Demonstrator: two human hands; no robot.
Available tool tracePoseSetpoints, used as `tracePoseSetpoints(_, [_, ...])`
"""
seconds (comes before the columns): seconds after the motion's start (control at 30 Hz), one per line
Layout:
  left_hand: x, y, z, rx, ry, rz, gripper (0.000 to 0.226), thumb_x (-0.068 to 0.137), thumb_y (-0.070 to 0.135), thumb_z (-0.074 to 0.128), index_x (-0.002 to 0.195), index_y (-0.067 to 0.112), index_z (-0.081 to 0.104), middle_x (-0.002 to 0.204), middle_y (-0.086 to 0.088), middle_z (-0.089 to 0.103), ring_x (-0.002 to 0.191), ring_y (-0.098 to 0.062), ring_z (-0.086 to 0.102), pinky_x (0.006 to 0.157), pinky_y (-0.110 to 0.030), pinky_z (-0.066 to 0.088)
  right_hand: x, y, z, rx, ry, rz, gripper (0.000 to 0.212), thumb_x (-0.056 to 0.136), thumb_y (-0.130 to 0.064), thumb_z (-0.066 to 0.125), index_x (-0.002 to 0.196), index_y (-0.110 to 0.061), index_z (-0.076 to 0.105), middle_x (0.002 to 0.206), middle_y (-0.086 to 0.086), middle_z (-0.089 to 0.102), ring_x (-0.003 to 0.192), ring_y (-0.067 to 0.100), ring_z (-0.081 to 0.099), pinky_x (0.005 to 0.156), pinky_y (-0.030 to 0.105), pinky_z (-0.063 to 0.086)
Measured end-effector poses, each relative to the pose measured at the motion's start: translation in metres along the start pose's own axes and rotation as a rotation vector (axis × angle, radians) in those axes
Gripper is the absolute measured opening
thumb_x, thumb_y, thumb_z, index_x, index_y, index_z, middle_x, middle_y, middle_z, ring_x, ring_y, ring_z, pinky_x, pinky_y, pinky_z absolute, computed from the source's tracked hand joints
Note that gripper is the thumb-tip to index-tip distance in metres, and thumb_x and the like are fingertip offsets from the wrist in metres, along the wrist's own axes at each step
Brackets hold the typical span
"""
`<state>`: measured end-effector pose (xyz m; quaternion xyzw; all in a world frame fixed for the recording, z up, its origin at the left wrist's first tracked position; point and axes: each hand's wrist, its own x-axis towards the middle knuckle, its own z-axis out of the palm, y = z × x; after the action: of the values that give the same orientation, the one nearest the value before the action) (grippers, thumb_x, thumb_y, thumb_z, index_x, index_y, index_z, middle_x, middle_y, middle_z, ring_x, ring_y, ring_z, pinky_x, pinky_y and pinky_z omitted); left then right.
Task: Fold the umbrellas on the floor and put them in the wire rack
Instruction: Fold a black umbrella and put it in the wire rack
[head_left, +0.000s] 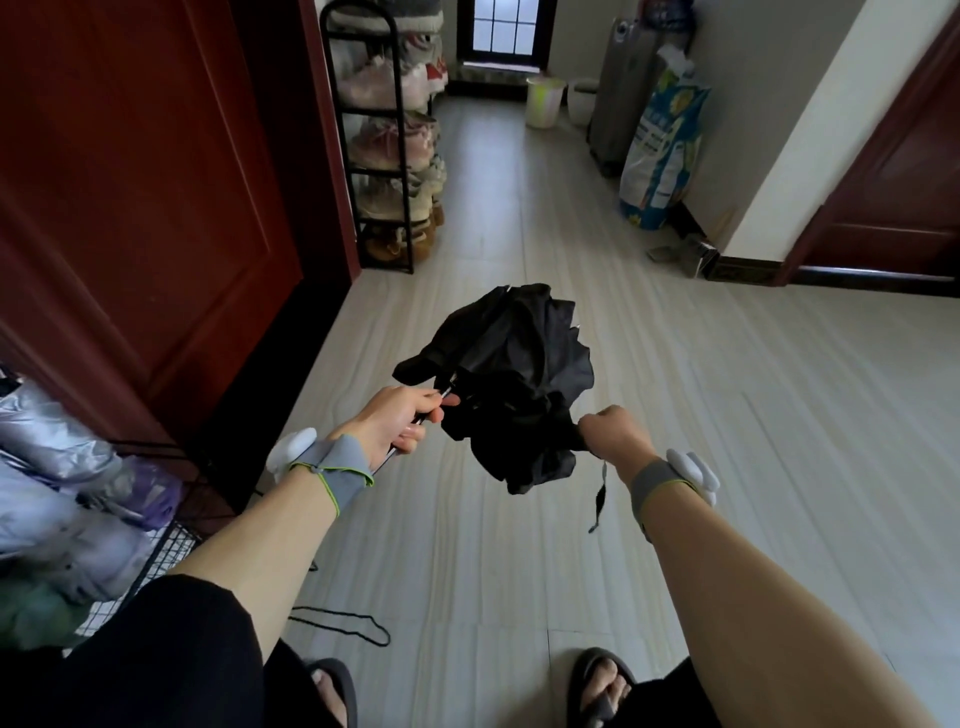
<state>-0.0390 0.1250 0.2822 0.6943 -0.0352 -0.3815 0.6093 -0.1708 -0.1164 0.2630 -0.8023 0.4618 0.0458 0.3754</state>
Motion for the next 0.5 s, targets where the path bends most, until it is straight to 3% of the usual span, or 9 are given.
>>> tracePoseSetpoints(0.07, [-0.002,0.002,0.0,-0.013,-0.015,0.017,0.025,0.105,0.014,0.047,0.113,0.005,0.069,0.075,0.002,0.048,0.041,-0.004,0.022,0.036,-0.014,0.013,0.002,0.0,-0.001,0.099,0.002,0.018,0.02,0.093,-0.019,0.048,0.098,0.0,0.055,0.076,0.009,0.052,0.074,0.029,0.052,0.066,0.032,0.036])
tracePoseSetpoints(0.2, [-0.005,0.006,0.0,-0.04,-0.035,0.048,0.027,0.105,0.015,0.046,0.117,0.005,0.068,0.075,0.003,0.047,0.042,-0.004,0.022,0.035,-0.015,0.014,0.002,0.01,0.0,0.254,-0.076,0.095,0.031,0.101,-0.029,0.043,0.103,-0.003,0.06,0.097,0.013,0.071,0.079,0.03,0.061,0.064,0.029,0.038])
tracePoseSetpoints(0.37, [-0.001,0.008,-0.004,-0.061,-0.052,0.062,0.028,0.106,0.015,0.044,0.119,0.004,0.066,0.076,0.003,0.046,0.039,-0.003,0.021,0.033,-0.014,0.015,0.004,0.018,0.0,0.404,-0.106,0.105,0.024,0.102,-0.028,0.049,0.085,-0.015,0.06,0.074,-0.002,0.065,0.066,0.019,0.066,0.077,0.034,0.043])
tracePoseSetpoints(0.5, [0.002,0.007,-0.006,-0.07,-0.034,0.082,0.028,0.105,0.015,0.045,0.119,0.002,0.065,0.077,0.002,0.046,0.038,-0.003,0.021,0.033,-0.014,0.016,0.005,0.013,0.0,0.533,-0.1,0.08,0.021,0.104,-0.025,0.055,0.085,-0.015,0.058,0.073,-0.002,0.059,0.061,0.014,0.059,0.064,0.029,0.05])
